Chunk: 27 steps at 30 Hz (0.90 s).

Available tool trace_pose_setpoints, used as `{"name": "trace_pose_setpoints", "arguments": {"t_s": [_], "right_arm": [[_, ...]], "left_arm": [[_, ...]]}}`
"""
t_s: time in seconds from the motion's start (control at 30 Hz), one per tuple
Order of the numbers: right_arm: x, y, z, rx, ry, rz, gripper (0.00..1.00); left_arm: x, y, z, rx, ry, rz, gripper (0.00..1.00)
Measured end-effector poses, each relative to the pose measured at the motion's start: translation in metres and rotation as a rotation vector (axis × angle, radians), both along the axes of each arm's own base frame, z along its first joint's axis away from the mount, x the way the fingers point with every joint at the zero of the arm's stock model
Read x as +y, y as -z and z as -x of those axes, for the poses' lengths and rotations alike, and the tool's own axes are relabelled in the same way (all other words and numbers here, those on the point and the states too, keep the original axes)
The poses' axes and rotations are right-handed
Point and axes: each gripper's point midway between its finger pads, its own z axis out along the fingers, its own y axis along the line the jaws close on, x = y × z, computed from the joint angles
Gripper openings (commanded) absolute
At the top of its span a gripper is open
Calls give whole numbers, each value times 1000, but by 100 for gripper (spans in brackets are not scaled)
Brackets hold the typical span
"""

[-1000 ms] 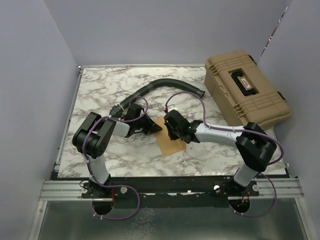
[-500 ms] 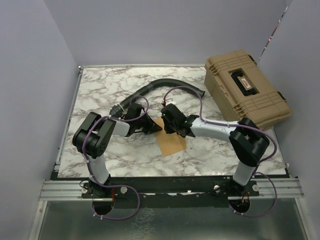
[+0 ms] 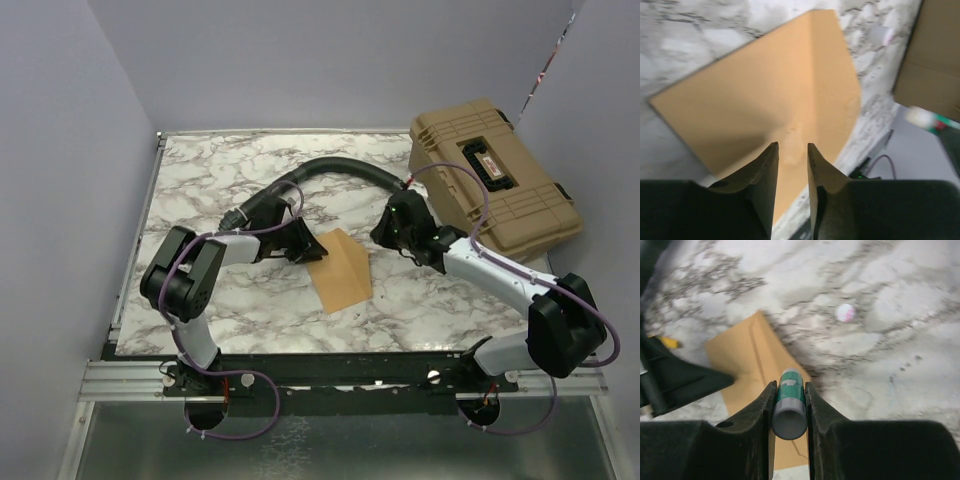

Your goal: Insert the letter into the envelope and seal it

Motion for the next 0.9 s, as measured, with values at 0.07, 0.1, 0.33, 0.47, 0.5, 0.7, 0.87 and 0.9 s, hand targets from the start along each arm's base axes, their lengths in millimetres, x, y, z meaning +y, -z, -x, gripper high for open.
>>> {"name": "trace_pose_setpoints", "arguments": {"t_s": [0.07,0.1,0.33,0.47,0.5,0.7,0.87,0.9], "right_arm": [[-21,16,-1,54,78,-9,1],[-30,23,-1,78,112,-12,0],[-49,33,-8,122,224,-100,0],[-44,48,-7,128,225,-196,0],[-42,52,-6,137,222,-212,0],[-19,58,-22,137,211,-351,2],[-5,65,-31,141,205,-435,9],[-4,67,-32,142,209,-445,10]], "left_arm": [[-3,-13,1,-23,38,15,45],[-5,-21,1,-32,52,26,49],[-7,-61,8,-127,127,46,73],[1,-68,17,-144,146,10,79],[3,-70,19,-151,147,0,81],[17,-75,34,-181,136,-43,86],[27,-73,37,-204,105,-83,86],[28,-72,37,-204,98,-90,86]]}}
